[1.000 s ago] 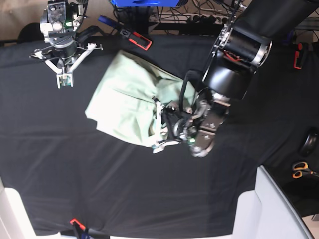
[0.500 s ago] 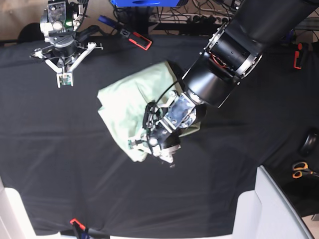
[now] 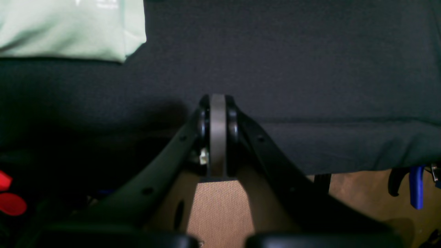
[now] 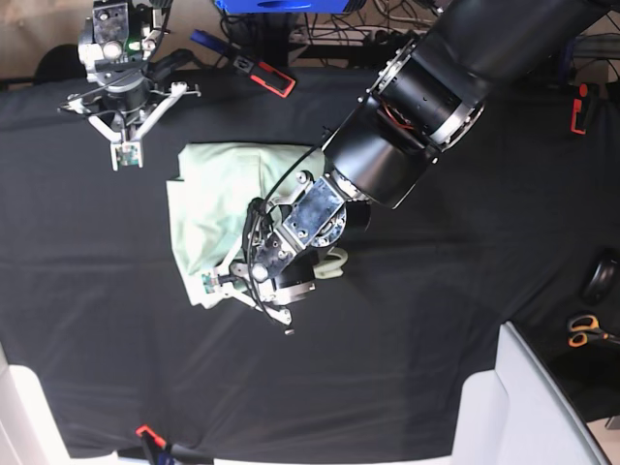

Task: Fold the T-shirt properly
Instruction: 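Pull the grasped shirt edge with the left gripper away from the right gripper, then release the shirt and raise the left gripper back to rest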

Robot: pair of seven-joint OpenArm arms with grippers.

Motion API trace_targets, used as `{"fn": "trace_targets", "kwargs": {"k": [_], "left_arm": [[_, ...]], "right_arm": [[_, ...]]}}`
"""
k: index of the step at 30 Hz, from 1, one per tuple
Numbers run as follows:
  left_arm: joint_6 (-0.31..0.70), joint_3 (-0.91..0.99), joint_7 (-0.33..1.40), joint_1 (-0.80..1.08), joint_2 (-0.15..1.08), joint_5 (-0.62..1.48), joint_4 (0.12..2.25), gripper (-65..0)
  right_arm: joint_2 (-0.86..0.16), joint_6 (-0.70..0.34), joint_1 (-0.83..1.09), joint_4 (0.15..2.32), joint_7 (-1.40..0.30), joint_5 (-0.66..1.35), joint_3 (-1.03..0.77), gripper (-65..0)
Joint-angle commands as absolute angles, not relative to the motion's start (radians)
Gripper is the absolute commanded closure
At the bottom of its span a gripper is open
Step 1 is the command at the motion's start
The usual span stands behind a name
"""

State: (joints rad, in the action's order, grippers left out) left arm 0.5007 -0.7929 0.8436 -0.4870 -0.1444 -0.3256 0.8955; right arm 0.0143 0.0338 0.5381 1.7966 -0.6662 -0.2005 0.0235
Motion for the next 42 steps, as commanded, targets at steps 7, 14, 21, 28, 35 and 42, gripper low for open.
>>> {"fn": "trace_targets", "kwargs": {"k": [7, 14, 21, 28, 35, 42], "left_arm": [[0.492, -0.792, 0.837, -0.501, -0.157, -0.331, 0.909, 0.0], [0.492, -0.792, 0.832, -0.503, -0.157, -0.332, 0.909, 0.0], [0.490, -0.792, 0.831, -0.509, -0.157, -0.341, 0.911, 0.0], [0.490, -0.791, 0.828, -0.470, -0.157, -0.570, 0.915, 0.0], [0.490, -0.789, 0.822, -0.475, -0.157, -0.582, 0.917, -28.2], [0.479, -0.782, 0.688, -0.475, -0.157, -0.587, 0.918, -39.1]], "right_arm": [[0.013, 0.038, 0.538, 1.813, -0.648, -0.206, 0.024, -0.3], [0.013, 0.038, 0.539, 1.813, -0.648, -0.206, 0.024, -0.3], [0.013, 0.038, 0.541, 1.813, -0.648, -0.206, 0.021, -0.3], [0.015, 0.038, 0.541, 1.813, -0.648, -0.206, 0.027, -0.3], [0.015, 0.038, 0.541, 1.813, -0.648, -0.206, 0.027, -0.3], [0.015, 0.038, 0.541, 1.811, -0.648, -0.206, 0.027, -0.3]]}}
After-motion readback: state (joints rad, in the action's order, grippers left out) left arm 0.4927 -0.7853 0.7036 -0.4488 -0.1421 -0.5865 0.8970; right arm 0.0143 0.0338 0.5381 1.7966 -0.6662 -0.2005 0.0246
